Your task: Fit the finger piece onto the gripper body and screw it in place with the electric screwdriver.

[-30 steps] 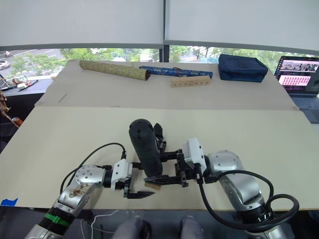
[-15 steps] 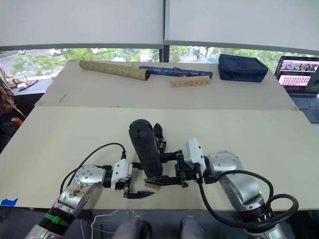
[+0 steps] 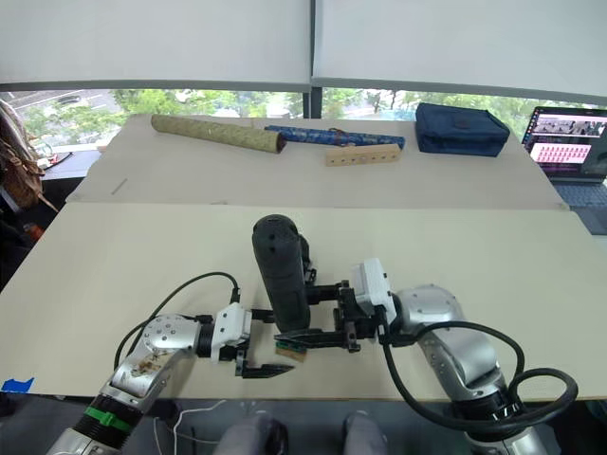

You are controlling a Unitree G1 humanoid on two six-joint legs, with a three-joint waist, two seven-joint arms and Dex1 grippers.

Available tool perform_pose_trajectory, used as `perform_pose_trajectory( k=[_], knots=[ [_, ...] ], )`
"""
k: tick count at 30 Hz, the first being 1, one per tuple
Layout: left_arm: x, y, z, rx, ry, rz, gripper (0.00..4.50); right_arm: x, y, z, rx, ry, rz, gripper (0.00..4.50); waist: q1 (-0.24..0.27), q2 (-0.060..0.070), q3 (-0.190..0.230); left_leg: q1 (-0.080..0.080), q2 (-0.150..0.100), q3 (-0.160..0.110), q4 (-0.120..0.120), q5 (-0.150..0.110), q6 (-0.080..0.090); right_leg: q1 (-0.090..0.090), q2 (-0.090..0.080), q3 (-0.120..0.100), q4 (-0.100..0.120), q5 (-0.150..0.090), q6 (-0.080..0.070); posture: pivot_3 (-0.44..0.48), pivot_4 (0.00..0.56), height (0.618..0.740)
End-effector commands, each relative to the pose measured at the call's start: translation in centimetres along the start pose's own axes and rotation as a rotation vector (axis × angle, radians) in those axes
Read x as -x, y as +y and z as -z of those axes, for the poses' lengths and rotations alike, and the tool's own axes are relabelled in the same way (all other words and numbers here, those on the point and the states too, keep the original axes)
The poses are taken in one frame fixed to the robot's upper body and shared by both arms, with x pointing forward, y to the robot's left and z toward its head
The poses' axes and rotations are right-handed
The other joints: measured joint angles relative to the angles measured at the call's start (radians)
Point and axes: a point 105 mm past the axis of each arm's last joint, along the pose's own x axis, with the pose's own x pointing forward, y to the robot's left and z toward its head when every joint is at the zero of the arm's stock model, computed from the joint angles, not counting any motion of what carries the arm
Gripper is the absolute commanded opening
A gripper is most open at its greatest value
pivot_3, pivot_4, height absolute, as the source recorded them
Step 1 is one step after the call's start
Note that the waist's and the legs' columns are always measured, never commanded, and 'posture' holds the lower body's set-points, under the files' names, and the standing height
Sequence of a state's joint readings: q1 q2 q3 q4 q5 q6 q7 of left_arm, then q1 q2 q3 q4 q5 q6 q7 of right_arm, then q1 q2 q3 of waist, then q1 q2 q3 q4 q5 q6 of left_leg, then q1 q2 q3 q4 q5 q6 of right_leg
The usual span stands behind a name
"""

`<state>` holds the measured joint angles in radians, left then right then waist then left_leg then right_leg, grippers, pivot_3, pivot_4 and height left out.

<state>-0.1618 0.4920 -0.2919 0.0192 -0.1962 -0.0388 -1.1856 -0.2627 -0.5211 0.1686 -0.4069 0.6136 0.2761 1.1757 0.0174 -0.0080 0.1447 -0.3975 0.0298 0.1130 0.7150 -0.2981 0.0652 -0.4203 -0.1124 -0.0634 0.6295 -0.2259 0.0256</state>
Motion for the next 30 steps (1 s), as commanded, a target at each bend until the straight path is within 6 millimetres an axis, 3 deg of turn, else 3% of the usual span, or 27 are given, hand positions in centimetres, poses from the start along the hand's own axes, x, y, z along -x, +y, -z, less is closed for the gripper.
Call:
perform_pose_trajectory(
  k=[1, 30],
  knots=[
    [-0.6, -1.5, 2.2, 0.1, 0.05, 0.039, 4.5, 0.0, -0.1, -1.7, 0.068, -0.037, -0.01, 1.9, 0.0, 0.0, 0.0, 0.0, 0.0, 0.0, 0.0, 0.0, 0.0, 0.0, 0.0, 0.0, 0.0, 0.0, 0.0, 0.0, 0.15, 0.74],
    [-0.4, -1.5, 2.3, 0.099, 0.056, 0.042, 4.5, 0.1, -0.1, -0.6, 0.073, -0.006, 0.011, 1.9, 0.0, 0.0, 0.0, 0.0, 0.0, 0.0, 0.0, 0.0, 0.0, 0.0, 0.0, 0.0, 0.0, 0.0, 0.0, 0.0, 0.15, 0.74]
  ],
)
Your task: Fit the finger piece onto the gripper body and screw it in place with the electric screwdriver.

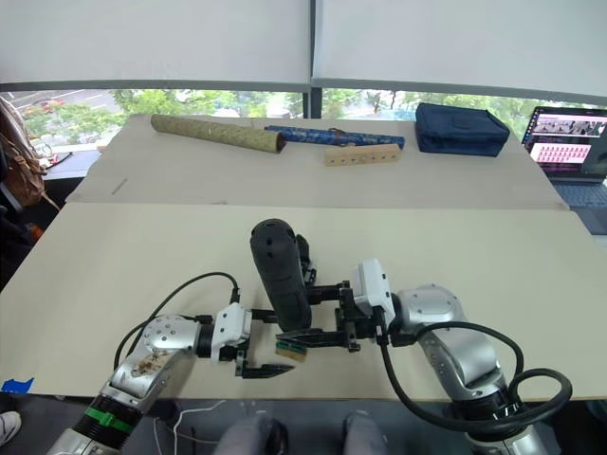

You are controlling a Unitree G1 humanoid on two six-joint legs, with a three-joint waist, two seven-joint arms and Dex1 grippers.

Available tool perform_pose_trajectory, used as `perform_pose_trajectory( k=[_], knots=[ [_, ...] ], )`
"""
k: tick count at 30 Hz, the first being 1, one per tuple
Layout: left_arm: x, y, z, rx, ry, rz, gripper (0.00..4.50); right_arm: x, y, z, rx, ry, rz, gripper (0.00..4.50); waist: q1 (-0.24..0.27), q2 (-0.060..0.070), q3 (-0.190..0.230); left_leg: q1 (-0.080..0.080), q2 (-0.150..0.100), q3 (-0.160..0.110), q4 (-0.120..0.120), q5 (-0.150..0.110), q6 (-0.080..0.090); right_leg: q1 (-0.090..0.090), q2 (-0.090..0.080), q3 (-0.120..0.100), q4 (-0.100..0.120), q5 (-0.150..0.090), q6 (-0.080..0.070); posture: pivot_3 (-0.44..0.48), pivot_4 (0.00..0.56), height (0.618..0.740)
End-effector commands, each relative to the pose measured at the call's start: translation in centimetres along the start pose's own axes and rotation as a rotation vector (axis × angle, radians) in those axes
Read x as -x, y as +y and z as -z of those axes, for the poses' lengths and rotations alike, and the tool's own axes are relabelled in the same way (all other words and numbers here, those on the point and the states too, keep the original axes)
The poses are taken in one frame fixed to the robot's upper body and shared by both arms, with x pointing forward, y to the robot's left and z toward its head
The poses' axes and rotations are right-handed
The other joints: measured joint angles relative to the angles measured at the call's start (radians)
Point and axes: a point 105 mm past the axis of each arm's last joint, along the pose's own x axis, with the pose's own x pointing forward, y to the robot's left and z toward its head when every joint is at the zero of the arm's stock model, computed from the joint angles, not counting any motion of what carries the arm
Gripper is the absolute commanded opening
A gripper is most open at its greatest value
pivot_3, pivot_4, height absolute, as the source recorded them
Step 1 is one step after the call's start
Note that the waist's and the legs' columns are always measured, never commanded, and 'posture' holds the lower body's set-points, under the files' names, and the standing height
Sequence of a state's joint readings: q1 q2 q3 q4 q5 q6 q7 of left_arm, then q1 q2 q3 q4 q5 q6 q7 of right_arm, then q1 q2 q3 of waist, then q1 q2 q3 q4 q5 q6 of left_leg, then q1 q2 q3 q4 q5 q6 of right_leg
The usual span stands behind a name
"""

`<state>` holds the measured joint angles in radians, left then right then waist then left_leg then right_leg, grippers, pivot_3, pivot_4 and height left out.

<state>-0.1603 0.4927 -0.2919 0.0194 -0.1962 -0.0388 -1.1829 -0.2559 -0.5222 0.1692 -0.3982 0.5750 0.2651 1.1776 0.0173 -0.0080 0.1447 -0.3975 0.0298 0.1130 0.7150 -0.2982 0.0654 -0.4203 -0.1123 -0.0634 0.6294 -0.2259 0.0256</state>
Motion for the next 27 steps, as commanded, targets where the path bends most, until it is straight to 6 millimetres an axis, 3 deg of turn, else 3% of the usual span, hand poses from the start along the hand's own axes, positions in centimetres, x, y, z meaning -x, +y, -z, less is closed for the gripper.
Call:
perform_pose_trajectory(
  k=[1, 27],
  knots=[
    [-0.5, -1.6, 2.2, 0.097, 0.055, 0.045, 4.5, 0.0, 0.0, -1.2, 0.062, -0.04, -0.002, 1.9, 0.0, 0.0, 0.0, 0.0, 0.0, 0.0, 0.0, 0.0, 0.0, 0.0, 0.0, 0.0, 0.0, 0.0, 0.0, 0.0, 0.15, 0.74],
    [-0.5, -1.6, 2.2, 0.101, 0.049, 0.041, 4.5, -0.1, 0.1, -0.1, 0.034, -0.015, 0.007, 1.9, 0.0, 0.0, 0.0, 0.0, 0.0, 0.0, 0.0, 0.0, 0.0, 0.0, 0.0, 0.0, 0.0, 0.0, 0.0, 0.0, 0.15, 0.74]
  ],
)
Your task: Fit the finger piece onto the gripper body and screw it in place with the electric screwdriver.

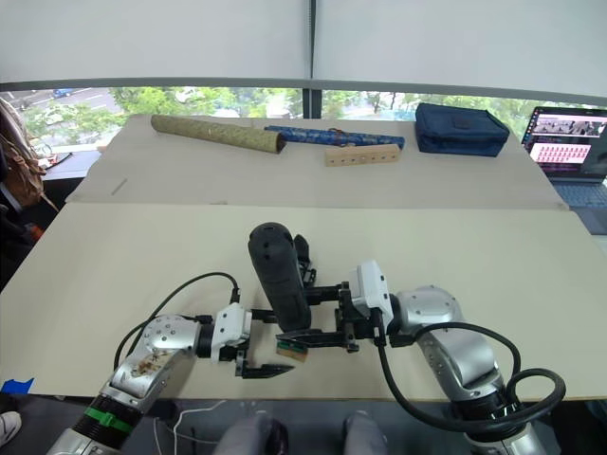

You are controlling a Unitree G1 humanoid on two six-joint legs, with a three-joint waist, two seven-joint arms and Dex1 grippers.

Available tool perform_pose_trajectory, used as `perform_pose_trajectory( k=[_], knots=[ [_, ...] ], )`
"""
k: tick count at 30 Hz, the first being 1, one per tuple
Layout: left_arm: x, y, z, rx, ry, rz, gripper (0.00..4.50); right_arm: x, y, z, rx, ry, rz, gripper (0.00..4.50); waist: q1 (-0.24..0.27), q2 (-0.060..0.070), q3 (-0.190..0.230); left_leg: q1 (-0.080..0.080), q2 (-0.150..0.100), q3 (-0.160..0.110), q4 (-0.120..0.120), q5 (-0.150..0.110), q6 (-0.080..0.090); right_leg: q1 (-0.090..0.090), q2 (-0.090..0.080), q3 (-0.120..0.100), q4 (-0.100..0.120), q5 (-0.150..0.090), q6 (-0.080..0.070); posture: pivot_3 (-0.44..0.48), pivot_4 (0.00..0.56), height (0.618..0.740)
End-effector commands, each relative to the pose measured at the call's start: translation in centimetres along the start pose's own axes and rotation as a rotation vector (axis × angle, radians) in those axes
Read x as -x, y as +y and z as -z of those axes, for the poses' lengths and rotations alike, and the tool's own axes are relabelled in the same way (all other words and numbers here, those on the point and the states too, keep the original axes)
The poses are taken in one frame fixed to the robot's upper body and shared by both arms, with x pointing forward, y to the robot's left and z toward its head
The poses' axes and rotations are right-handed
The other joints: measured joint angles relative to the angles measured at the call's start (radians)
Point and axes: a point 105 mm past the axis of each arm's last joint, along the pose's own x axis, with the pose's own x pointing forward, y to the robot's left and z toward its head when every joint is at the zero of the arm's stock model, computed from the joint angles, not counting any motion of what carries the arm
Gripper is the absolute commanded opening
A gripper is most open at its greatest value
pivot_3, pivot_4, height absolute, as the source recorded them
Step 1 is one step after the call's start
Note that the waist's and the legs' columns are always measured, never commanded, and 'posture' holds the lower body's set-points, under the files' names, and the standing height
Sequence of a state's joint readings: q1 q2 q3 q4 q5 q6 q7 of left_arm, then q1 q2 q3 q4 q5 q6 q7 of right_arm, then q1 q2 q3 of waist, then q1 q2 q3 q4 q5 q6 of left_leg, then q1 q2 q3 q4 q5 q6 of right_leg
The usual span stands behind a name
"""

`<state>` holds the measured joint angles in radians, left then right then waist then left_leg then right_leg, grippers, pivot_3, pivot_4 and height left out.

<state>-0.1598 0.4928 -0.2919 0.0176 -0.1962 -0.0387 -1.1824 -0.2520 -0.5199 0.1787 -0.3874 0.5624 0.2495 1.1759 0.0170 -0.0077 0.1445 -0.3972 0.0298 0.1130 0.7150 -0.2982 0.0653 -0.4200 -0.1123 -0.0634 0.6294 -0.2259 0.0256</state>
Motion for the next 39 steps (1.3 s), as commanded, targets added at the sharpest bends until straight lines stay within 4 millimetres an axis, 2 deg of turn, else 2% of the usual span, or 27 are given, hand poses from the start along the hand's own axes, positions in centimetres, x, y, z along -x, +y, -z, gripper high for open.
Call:
perform_pose_trajectory(
  k=[1, 11, 23, 28, 32, 39],
  knots=[
    [-0.5, -1.6, 2.2, 0.103, 0.05, 0.041, 4.5, -0.1, 0.1, -0.5, 0.034, -0.021, 0.004, 1.9, 0.0, 0.0, 0.0, 0.0, 0.0, 0.0, 0.0, 0.0, 0.0, 0.0, 0.0, 0.0, 0.0, 0.0, 0.0, 0.0, 0.15, 0.74],
    [-0.5, -1.5, 2.2, 0.1, 0.049, 0.037, 4.5, -0.1, 0.1, -0.6, 0.039, -0.038, 0.003, 1.9, 0.0, 0.0, 0.0, 0.0, 0.0, 0.0, 0.0, 0.0, 0.0, 0.0, 0.0, 0.0, 0.0, 0.0, 0.0, 0.0, 0.15, 0.74],
    [0.7, -1.3, 1.3, 0.066, 0.029, 0.041, 4.5, -0.1, 0.3, -2.2, 0.059, -0.072, -0.023, 1.9, -0.006, 0.0, 0.0, 0.0, 0.001, 0.0, -0.001, 0.0, 0.0, -0.001, 0.0, 0.0, 0.0, 0.0, 0.0, 0.0, 0.15, 0.74],
    [1.4, -1.0, 0.4, 0.048, -0.001, 0.024, 4.5, -0.2, 0.3, -2.9, 0.075, -0.08, -0.03, 1.9, -0.012, 0.0, 0.0, 0.0, 0.001, 0.001, -0.001, 0.0, -0.001, -0.002, 0.001, 0.0, 0.0, 0.0, 0.0, 0.0, 0.15, 0.74],
    [2.6, -0.4, -1.5, 0.034, -0.059, -0.01, 4.5, -0.2, 0.3, -3.7, 0.09, -0.094, -0.036, 1.9, -0.012, 0.0, 0.0, -0.001, 0.002, 0.0, -0.001, 0.001, -0.001, -0.002, 0.001, 0.0, 0.0, 0.0, 0.0, 0.0, 0.15, 0.74],
    [4.3, -0.4, -3.5, 0.014, -0.122, -0.031, 4.5, -0.1, 0.4, -4.9, 0.104, -0.106, -0.043, 1.9, -0.007, 0.0, 0.0, -0.002, 0.002, 0.0, -0.001, 0.001, -0.002, -0.003, 0.0, -0.001, 0.0, 0.0, 0.0, 0.0, 0.15, 0.74]
  ],
)
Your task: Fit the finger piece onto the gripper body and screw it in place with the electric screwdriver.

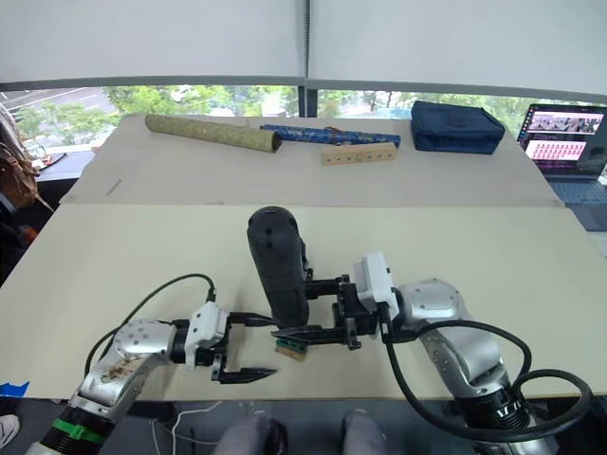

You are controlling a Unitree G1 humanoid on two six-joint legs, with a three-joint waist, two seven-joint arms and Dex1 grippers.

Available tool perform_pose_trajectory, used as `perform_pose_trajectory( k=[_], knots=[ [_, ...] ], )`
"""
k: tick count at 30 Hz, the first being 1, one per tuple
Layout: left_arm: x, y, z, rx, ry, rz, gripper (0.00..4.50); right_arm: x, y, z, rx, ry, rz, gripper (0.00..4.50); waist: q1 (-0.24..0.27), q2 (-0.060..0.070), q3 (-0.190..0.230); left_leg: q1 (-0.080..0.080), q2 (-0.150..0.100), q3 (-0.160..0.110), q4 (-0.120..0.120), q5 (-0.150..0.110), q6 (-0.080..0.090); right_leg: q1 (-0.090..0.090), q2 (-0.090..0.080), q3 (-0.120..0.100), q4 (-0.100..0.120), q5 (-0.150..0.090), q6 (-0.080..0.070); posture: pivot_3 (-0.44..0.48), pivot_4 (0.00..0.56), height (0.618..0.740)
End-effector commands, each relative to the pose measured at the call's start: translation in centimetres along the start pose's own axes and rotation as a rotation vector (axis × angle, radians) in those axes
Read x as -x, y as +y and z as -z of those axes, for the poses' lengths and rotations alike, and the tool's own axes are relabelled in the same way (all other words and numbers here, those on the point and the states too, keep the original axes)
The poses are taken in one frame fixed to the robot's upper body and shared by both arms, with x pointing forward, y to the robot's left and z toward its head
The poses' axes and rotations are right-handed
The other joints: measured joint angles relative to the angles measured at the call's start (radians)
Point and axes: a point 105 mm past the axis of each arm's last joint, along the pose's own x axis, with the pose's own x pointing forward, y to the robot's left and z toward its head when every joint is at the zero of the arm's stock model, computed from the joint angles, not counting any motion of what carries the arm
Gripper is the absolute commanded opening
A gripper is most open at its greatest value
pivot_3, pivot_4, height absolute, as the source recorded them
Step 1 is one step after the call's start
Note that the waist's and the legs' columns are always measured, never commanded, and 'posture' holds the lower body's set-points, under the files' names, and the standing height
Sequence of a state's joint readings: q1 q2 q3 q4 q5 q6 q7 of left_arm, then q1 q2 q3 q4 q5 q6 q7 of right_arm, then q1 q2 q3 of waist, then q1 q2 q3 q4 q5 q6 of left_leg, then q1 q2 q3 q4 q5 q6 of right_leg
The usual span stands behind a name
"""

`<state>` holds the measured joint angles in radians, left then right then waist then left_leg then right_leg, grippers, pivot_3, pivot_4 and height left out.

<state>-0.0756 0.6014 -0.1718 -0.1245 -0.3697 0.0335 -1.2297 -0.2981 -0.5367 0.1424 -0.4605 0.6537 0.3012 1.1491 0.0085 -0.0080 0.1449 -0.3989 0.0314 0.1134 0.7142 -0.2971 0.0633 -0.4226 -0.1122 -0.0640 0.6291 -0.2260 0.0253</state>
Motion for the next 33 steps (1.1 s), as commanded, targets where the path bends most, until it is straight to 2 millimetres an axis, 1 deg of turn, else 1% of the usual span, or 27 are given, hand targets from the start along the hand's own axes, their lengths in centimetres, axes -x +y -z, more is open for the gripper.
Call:
perform_pose_trajectory(
  k=[1, 4, 7, 13, 15, 19, 24, 28, 33],
  knots=[
    [0.6, -0.1, -1.7, -0.023, -0.059, -0.001, 4.5, 0.0, 0.3, -2.2, 0.064, -0.046, -0.021, 1.9, 0.002, 0.0, 0.0, 0.0, 0.0, 0.0, 0.0, 0.001, -0.001, 0.0, 0.0, 0.0, 0.0, 0.0, 0.0, 0.0, 0.15, 0.74],
    [1.2, 0.1, -2.9, -0.019, -0.095, -0.017, 4.5, 0.4, 0.0, -3.0, 0.083, -0.038, -0.023, 1.9, 0.002, 0.0, 0.0, 0.0, 0.0, 0.0, 0.0, 0.002, -0.003, 0.0, 0.0, 0.0, 0.0, 0.0, 0.0, 0.0, 0.15, 0.74],
    [2.2, 0.6, -4.7, -0.015, -0.135, -0.043, 4.5, 1.0, -1.2, -4.6, 0.108, -0.048, 0.012, 1.9, 0.001, -0.001, 0.001, 0.0, 0.0, 0.0, 0.0, 0.002, -0.003, 0.0, 0.0, 0.0, 0.0, 0.0, 0.0, 0.0, 0.15, 0.74],
    [3.6, 1.8, -6.4, -0.005, -0.162, -0.092, 4.5, 2.6, -2.9, -6.3, 0.115, -0.045, 0.072, 1.9, 0.003, -0.001, 0.001, 0.0, 0.0, -0.001, -0.001, 0.002, -0.004, 0.0, 0.0, -0.001, 0.0, 0.0, 0.0, 0.0, 0.15, 0.74],
    [3.9, 2.3, -6.8, 0.0, -0.174, -0.119, 4.5, 3.4, -3.9, -6.8, 0.123, -0.041, 0.106, 1.9, 0.002, -0.001, 0.001, 0.0, -0.001, 0.0, 0.0, 0.002, -0.004, 0.0, 0.0, 0.0, -0.001, 0.0, 0.0, 0.0, 0.15, 0.74],
    [4.5, 3.3, -7.1, 0.005, -0.182, -0.16, 4.5, 4.4, -5.5, -7.3, 0.138, -0.038, 0.146, 1.9, 0.002, -0.001, 0.001, 0.0, -0.001, 0.0, 0.0, 0.002, -0.004, 0.0, 0.0, 0.0, 0.0, 0.0, 0.0, 0.0, 0.15, 0.74],
    [5.2, 4.4, -7.0, -0.001, -0.165, -0.198, 4.5, 4.6, -7.2, -7.8, 0.155, -0.049, 0.162, 1.9, 0.002, -0.001, 0.002, -0.001, -0.001, 0.0, -0.001, 0.004, -0.006, -0.001, 0.001, 0.0, -0.001, 0.0, 0.0, 0.0, 0.15, 0.74],
    [5.6, 5.3, -6.6, -0.004, -0.134, -0.215, 4.5, 4.1, -7.8, -8.0, 0.154, -0.071, 0.143, 1.9, 0.001, -0.001, 0.002, -0.001, 0.0, 0.0, -0.001, 0.004, -0.007, -0.001, 0.002, 0.0, -0.001, 0.0, 0.0, 0.0, 0.15, 0.74],
    [5.4, 6.3, -5.9, -0.004, -0.104, -0.224, 4.5, 2.7, -8.3, -8.3, 0.143, -0.112, 0.119, 1.9, 0.001, -0.001, 0.002, -0.002, -0.001, 0.001, -0.001, 0.004, -0.007, -0.001, 0.002, 0.0, -0.001, 0.0, 0.0, 0.0, 0.15, 0.74]
  ],
)
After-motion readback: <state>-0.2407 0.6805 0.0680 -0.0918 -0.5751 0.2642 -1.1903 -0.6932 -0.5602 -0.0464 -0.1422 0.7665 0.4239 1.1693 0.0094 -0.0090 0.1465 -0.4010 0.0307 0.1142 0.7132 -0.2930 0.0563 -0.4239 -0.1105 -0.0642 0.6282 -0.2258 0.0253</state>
